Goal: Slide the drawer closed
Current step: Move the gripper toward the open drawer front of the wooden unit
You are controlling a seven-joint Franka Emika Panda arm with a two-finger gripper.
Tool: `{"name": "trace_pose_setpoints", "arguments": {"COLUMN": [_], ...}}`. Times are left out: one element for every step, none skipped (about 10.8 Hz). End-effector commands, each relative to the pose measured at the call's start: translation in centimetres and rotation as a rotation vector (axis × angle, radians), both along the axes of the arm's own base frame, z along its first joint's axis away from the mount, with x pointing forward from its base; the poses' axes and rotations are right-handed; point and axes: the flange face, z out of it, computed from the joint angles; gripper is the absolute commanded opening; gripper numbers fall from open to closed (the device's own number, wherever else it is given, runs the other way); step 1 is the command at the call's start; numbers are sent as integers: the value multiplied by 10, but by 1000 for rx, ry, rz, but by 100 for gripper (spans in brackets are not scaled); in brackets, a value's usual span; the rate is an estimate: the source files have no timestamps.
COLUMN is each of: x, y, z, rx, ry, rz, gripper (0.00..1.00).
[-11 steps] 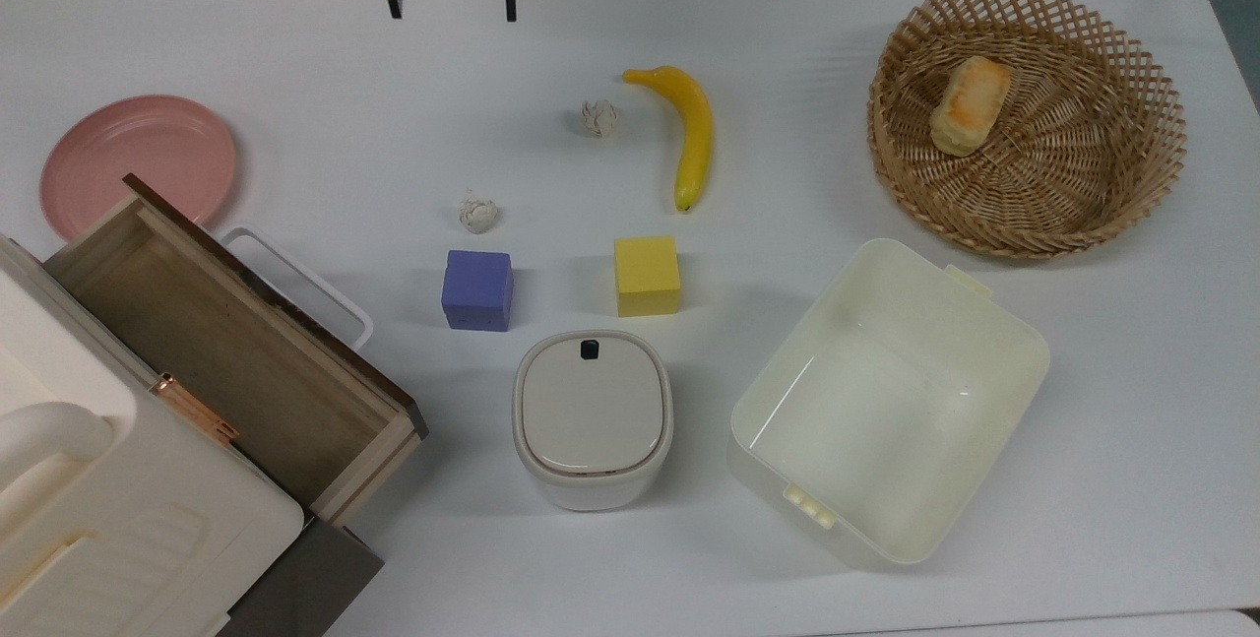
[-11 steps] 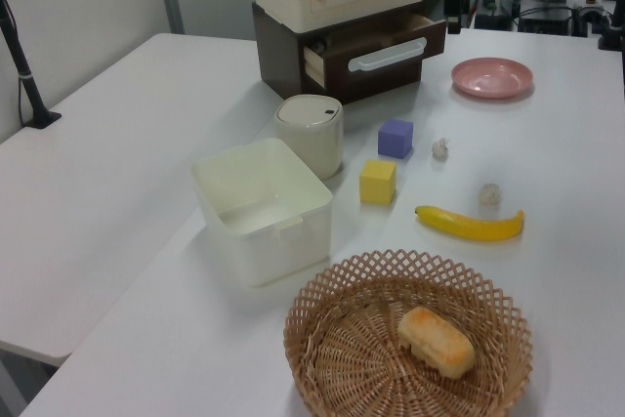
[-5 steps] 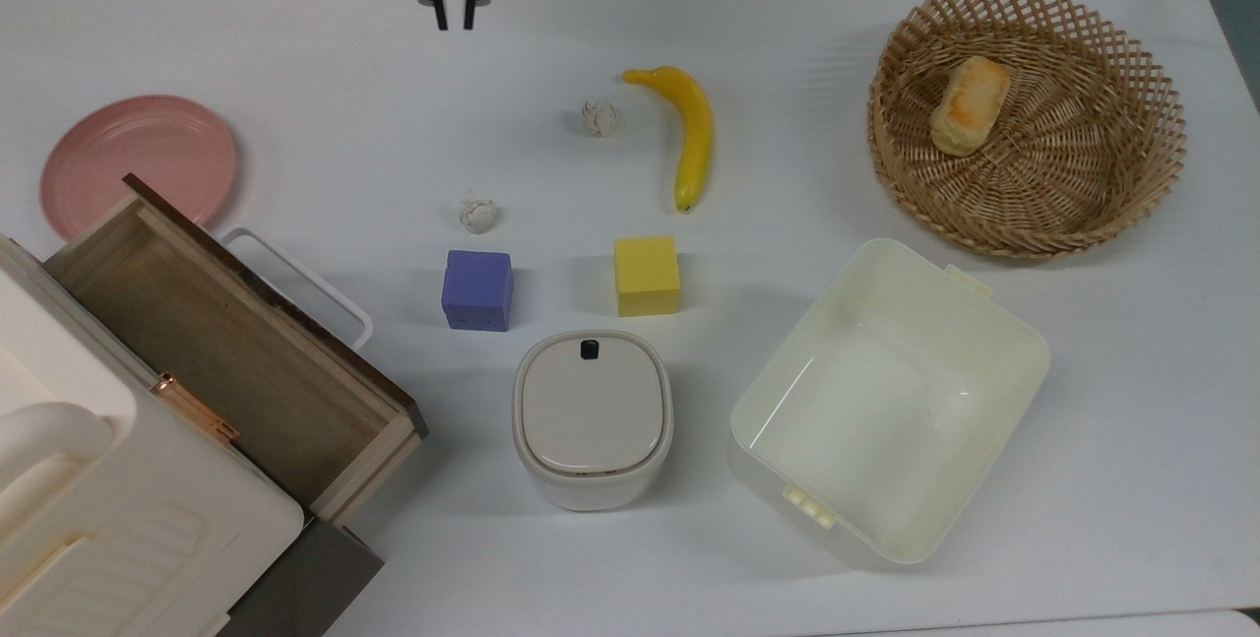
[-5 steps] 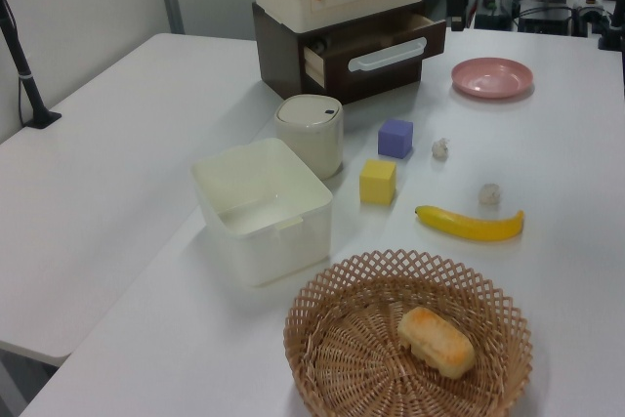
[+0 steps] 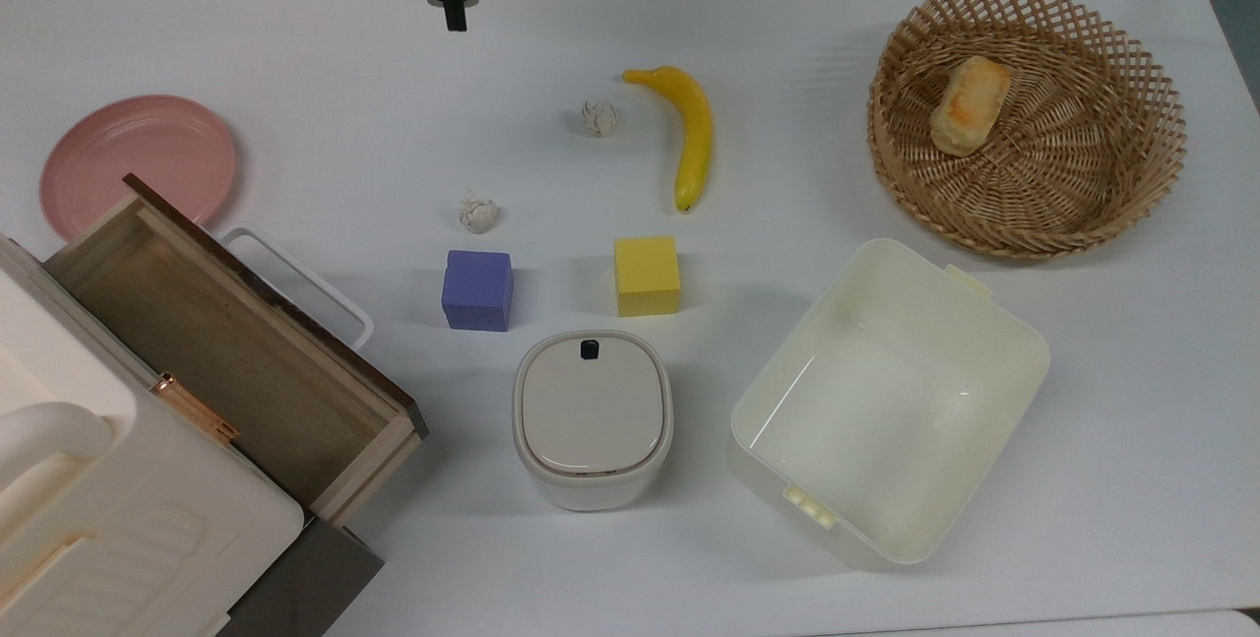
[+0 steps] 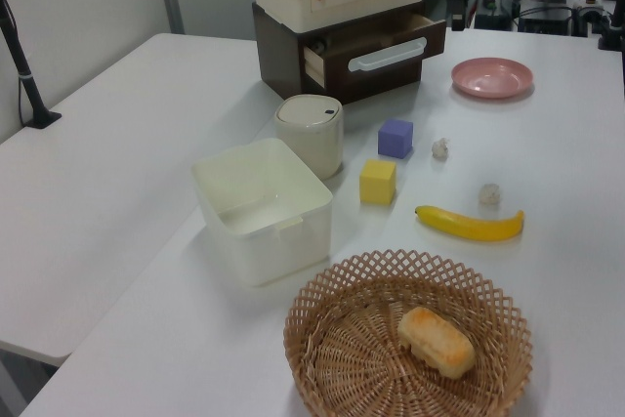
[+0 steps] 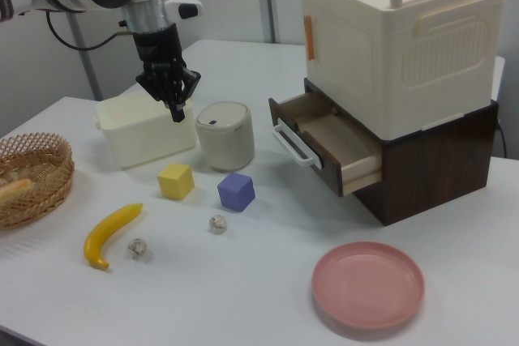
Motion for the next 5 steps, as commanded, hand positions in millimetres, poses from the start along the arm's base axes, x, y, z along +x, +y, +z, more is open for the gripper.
{"name": "trace_pose_setpoints", "arguments": {"x": [-1,-1,0,5,12], "y": [-4,-6,-14,-21,-23], "z": [0,0,-2,-7,-12], "rx": [23,32,42,49,49], "ry": [-1,-3,-1,-16,-40], "rz": [-6,-11,-31,-69,-119], "gripper": [0,0,0,0,0]}}
